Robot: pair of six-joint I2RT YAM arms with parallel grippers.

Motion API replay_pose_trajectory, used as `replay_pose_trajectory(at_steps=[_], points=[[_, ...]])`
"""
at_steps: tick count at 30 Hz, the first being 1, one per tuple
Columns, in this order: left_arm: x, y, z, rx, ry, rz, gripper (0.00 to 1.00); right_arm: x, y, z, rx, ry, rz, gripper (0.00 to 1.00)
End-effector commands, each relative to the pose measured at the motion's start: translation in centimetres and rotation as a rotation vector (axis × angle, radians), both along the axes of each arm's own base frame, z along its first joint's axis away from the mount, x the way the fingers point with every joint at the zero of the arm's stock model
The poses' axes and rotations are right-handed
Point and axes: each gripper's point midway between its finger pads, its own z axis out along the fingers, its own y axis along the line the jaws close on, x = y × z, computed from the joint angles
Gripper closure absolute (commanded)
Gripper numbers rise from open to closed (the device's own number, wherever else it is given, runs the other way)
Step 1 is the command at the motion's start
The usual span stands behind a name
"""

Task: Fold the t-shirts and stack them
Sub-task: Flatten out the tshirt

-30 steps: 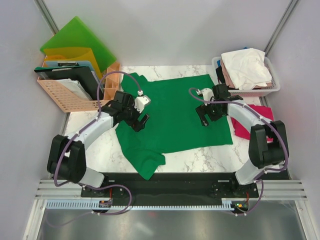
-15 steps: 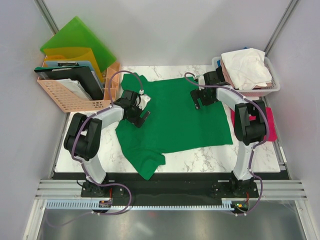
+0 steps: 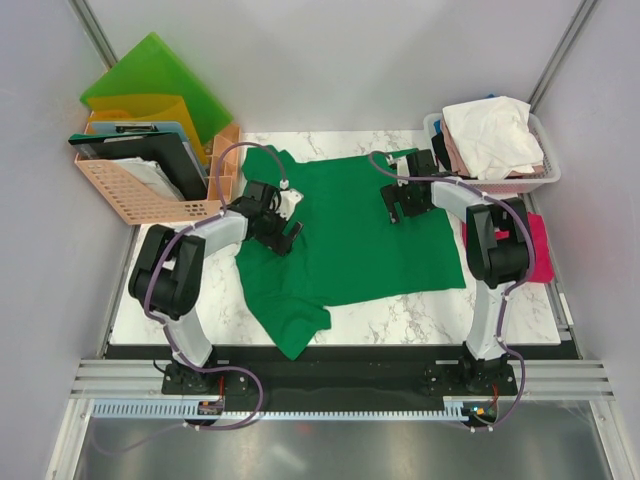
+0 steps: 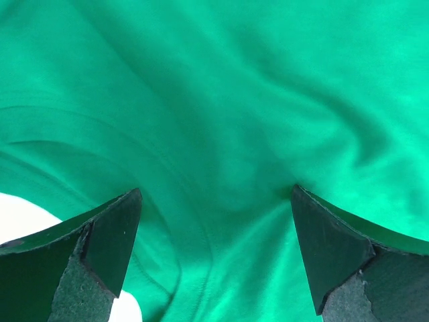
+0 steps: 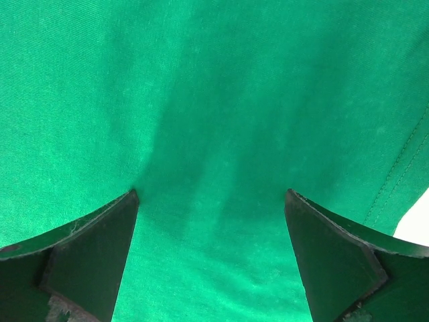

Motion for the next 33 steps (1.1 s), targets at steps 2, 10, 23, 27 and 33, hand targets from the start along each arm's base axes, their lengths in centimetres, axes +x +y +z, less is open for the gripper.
replay_pose_trajectory(at_steps=[2, 10, 23, 27, 33], points=[[-2.5, -2.0, -0.1, -0.127, 0.071, -0.05, 0.0, -2.8, -0.4, -3.1, -0.024, 0.094, 0.005, 0.02], [-4.8, -1.5, -0.8, -0.111, 0.128, -0.089, 0.0, -4.6, -1.0, -3.8, -0.047, 0.126, 0.018, 0.02], [-10.7, 2.0, -1.7, -0.017, 0.163, -0.117, 0.0, -10.4, -1.1, -3.0, -0.02, 0.162, 0.079, 0.02], [-11.4, 2.5, -0.8, -0.013, 0.131, -0.119, 0.0, -12.2, -1.1, -2.0, -0.002, 0.153, 0.094, 0.02], [-11.5, 2.6, 0.1, -0.019, 0.113, -0.122, 0.0, -13.0, -1.6, -0.6, -0.022, 0.111, 0.097, 0.02]])
